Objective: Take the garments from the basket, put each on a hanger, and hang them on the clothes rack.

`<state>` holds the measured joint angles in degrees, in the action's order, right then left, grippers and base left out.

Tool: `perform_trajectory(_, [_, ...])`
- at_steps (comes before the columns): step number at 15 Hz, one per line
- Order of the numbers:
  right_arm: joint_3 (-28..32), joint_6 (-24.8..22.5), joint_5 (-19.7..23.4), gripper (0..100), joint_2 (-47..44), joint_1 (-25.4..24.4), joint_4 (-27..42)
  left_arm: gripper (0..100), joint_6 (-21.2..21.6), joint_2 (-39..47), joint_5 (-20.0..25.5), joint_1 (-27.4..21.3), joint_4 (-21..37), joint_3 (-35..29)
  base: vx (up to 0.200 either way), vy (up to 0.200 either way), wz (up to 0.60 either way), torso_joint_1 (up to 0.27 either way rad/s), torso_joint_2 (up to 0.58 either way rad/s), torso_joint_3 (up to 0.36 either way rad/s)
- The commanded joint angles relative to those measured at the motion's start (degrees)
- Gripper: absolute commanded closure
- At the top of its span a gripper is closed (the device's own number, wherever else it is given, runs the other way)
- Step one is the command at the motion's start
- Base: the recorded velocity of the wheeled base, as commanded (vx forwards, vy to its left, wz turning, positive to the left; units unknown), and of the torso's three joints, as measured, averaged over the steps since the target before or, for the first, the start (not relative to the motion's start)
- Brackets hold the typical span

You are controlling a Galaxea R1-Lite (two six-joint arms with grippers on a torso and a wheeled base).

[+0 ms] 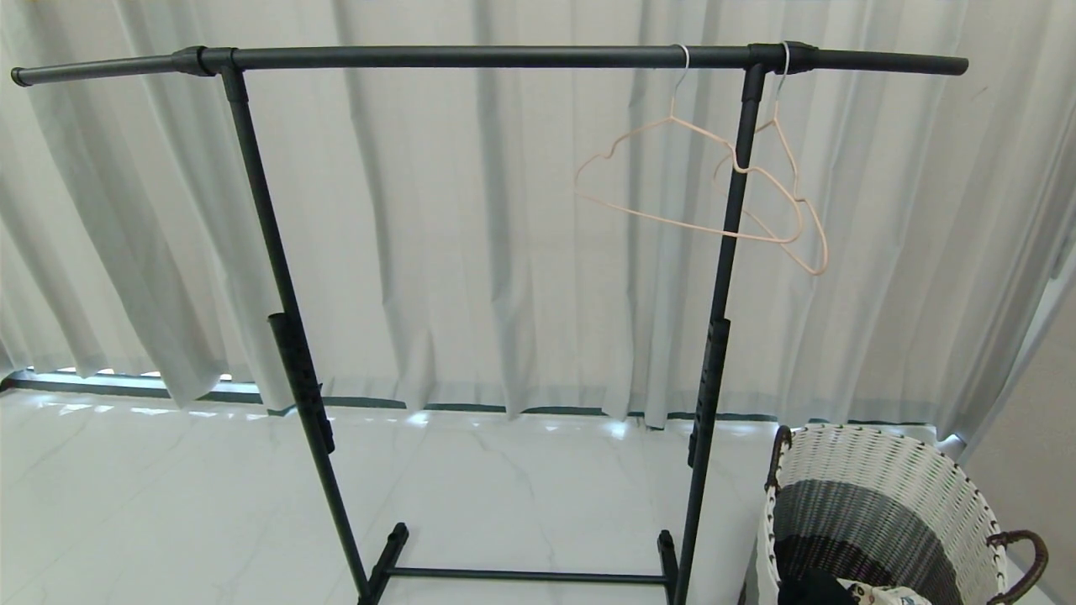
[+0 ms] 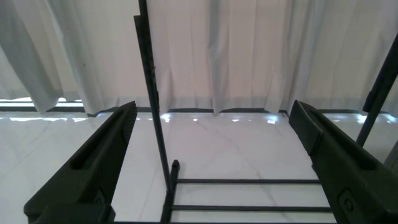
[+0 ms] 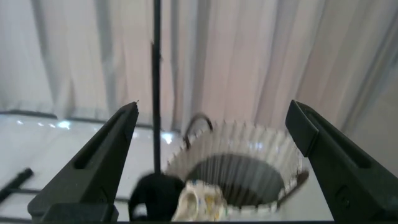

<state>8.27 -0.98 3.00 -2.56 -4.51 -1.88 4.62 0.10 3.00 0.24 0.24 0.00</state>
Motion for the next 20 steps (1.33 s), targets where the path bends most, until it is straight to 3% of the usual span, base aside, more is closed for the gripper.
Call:
perform_trajectory(1, [12.21,-3.95,2.80,0,-17.48,-2.34,-0.58,0,-0.23,-0.01,-0.01,0.02,0.02,0.00,0.000,0.000,0.00,0.000,0.00,0.000])
perform_trajectory(6, [12.83,-23.72,2.89,0,-47.89,-2.52,1.35,0,-0.67,-0.01,-0.19,0.02,0.02,0.00,0.000,0.000,0.00,0.000,0.00,0.000])
perform_trajectory(10, [10.81,-24.78,2.10,0,-59.67,-2.52,2.14,0,-0.67,-0.01,-0.19,0.02,0.02,0.00,0.000,0.000,0.00,0.000,0.00,0.000])
perform_trajectory(11, [9.84,-25.22,-0.36,0,-60.46,-2.43,2.93,0,-0.67,-0.01,-0.19,0.02,0.02,0.00,0.000,0.000,0.00,0.000,0.00,0.000])
perform_trajectory(12, [7.38,-28.82,-11.26,0,-62.22,-2.43,6.36,0,-0.67,-0.01,-0.19,0.02,0.02,0.00,0.000,0.000,0.00,0.000,0.00,0.000])
perform_trajectory(13, [6.24,-30.67,-13.90,0,-63.45,-2.43,6.71,0,-0.67,-0.01,-0.19,0.02,0.02,0.00,0.000,0.000,0.00,0.000,0.00,0.000])
perform_trajectory(16, [3.86,-34.09,-14.07,0,-69.77,-2.52,4.25,0,-0.67,-0.01,-0.19,-0.07,0.02,0.00,0.000,0.000,0.00,0.000,0.00,0.000])
perform_trajectory(18, [3.69,-34.27,-13.55,0,-74.08,-2.87,-0.85,0,-0.67,-0.01,-0.19,0.02,0.02,0.00,0.000,0.000,0.00,0.000,0.00,0.000])
perform_trajectory(20, [4.30,-34.36,-10.21,0,-81.20,-5.51,-8.58,0,-0.67,-0.01,-0.19,-0.07,0.02,0.00,0.000,0.000,0.00,0.000,0.00,0.000])
